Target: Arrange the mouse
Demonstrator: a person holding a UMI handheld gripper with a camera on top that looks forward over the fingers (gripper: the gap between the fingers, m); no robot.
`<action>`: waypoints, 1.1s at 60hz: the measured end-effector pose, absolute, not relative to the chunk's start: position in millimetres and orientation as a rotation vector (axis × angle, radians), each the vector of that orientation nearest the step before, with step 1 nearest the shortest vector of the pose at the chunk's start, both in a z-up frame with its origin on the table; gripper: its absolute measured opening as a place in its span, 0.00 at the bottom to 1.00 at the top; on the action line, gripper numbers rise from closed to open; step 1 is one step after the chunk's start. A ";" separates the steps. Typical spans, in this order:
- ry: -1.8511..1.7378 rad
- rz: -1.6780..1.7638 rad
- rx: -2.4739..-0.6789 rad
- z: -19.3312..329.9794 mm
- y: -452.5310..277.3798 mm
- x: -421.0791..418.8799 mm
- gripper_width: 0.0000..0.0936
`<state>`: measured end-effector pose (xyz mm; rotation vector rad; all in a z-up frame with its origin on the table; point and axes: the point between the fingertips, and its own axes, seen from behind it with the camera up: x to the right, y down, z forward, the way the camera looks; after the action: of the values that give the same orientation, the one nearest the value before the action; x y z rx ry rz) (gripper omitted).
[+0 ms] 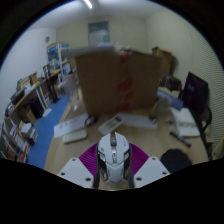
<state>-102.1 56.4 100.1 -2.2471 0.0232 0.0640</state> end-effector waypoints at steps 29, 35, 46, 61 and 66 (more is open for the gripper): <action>-0.002 0.037 -2.277 31.3 8.7 149.2 0.42; 0.030 0.089 -2.325 -3.7 1.3 149.8 0.43; -0.073 0.075 -2.332 -18.7 -7.8 145.3 0.54; -0.092 0.177 -2.360 3.7 -32.3 139.8 0.90; -0.072 0.217 -2.353 21.0 -53.1 143.7 0.90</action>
<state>143.7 -53.1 21.0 -2.3535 -0.0725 0.2169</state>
